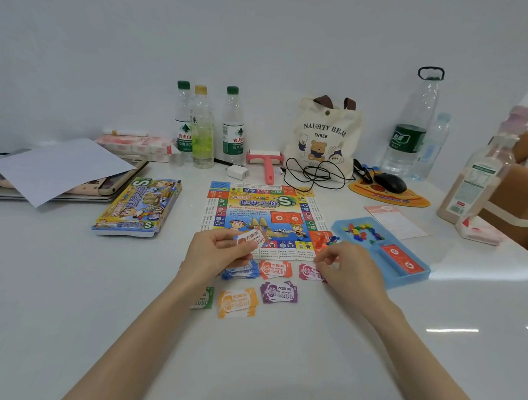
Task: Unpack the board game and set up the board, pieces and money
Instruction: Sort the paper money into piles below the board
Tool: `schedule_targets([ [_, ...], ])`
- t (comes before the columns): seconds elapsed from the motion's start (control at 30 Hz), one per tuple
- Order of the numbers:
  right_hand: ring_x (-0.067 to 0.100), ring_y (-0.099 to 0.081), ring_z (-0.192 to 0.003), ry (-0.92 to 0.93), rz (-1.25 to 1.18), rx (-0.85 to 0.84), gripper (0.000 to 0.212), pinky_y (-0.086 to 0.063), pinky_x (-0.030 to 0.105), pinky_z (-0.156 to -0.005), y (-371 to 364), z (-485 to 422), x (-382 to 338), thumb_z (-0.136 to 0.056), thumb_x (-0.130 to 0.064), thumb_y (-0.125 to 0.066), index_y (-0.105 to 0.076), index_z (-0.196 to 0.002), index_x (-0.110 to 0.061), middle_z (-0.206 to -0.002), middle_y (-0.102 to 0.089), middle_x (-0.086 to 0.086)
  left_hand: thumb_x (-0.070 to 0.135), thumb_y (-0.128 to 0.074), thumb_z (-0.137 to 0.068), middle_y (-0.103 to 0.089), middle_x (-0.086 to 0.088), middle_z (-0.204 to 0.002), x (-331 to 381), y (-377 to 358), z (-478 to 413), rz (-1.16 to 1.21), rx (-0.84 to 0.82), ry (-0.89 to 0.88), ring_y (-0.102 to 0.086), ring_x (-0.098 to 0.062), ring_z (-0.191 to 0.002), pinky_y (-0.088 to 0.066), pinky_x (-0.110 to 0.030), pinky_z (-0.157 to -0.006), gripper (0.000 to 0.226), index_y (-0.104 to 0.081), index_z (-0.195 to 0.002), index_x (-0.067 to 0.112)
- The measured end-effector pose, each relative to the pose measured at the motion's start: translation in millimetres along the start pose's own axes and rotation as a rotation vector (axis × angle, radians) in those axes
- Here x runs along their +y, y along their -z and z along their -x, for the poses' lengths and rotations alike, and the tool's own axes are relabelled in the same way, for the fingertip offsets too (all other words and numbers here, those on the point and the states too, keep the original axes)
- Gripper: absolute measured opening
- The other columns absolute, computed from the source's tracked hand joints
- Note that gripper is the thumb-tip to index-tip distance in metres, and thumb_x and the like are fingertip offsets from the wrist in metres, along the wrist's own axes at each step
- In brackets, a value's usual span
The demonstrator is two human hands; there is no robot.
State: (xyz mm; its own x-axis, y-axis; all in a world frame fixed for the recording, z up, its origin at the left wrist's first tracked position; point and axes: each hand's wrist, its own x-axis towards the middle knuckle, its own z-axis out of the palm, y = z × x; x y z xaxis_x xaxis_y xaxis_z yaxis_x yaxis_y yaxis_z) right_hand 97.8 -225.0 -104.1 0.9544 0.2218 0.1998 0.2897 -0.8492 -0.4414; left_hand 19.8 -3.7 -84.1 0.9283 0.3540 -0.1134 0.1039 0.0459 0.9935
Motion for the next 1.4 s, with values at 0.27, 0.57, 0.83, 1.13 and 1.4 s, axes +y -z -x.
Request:
schedule_targets([
  [0.27, -0.01, -0.05, -0.061, 0.123, -0.425, 0.01, 0.006, -0.036, 0.008, -0.055, 4.1, 6.0, -38.0, -0.087, -0.024, -0.068, -0.073, -0.087, -0.028, -0.084, -0.068, -0.015, 0.017, -0.082, -0.072, -0.075, -0.002, -0.081, -0.2, 2.2, 1.5, -0.044, -0.009, 0.001, -0.071, -0.011, -0.063, -0.045, -0.013, -0.042, 0.036, -0.068, -0.104, 0.008],
  [0.57, -0.008, -0.055, -0.057, 0.102, -0.641, -0.095, 0.004, -0.037, 0.008, -0.043, -6.1, 4.5, -73.2, -0.086, -0.028, -0.07, -0.073, -0.087, -0.025, -0.076, -0.068, -0.013, 0.015, -0.083, -0.07, -0.075, -0.003, -0.083, 3.0, 5.0, 3.5, -0.071, -0.037, -0.013, -0.072, -0.012, -0.065, -0.046, -0.013, -0.044, 0.035, -0.07, -0.102, 0.009],
  [0.83, 0.003, -0.069, -0.072, 0.01, -0.803, -0.092, 0.002, -0.046, 0.012, -0.062, -8.6, 6.4, -64.1, -0.086, -0.02, -0.071, -0.071, -0.088, -0.02, -0.076, -0.074, -0.004, 0.011, -0.072, -0.082, -0.072, -0.002, -0.069, 1.9, 5.5, -1.2, -0.005, -0.057, -0.003, -0.068, -0.007, -0.053, -0.04, -0.009, -0.038, 0.015, -0.069, -0.096, 0.007],
  [1.13, -0.005, -0.06, -0.06, 0.071, -0.773, -0.139, 0.012, -0.044, 0.009, -0.057, -9.9, 16.1, -67.3, -0.087, -0.015, -0.068, -0.073, -0.092, -0.025, -0.072, -0.07, -0.012, 0.015, -0.067, -0.088, -0.074, -0.006, -0.076, -0.2, 34.9, -17.2, 0.067, 0.104, -0.122, -0.072, -0.015, -0.067, -0.058, -0.02, -0.06, 0.012, -0.069, -0.097, 0.007],
  [1.4, -0.006, -0.064, -0.074, 0.181, -0.7, -0.176, 0.017, -0.048, 0.009, -0.064, -35.4, 12.2, -105.6, -0.084, -0.016, -0.071, -0.073, -0.077, -0.032, -0.083, -0.071, -0.018, 0.015, -0.066, -0.089, -0.068, -0.007, -0.081, -5.0, 67.3, -29.9, 0.064, 0.23, -0.13, -0.067, -0.018, -0.071, -0.059, -0.022, -0.063, 0.019, -0.068, -0.103, 0.003],
])
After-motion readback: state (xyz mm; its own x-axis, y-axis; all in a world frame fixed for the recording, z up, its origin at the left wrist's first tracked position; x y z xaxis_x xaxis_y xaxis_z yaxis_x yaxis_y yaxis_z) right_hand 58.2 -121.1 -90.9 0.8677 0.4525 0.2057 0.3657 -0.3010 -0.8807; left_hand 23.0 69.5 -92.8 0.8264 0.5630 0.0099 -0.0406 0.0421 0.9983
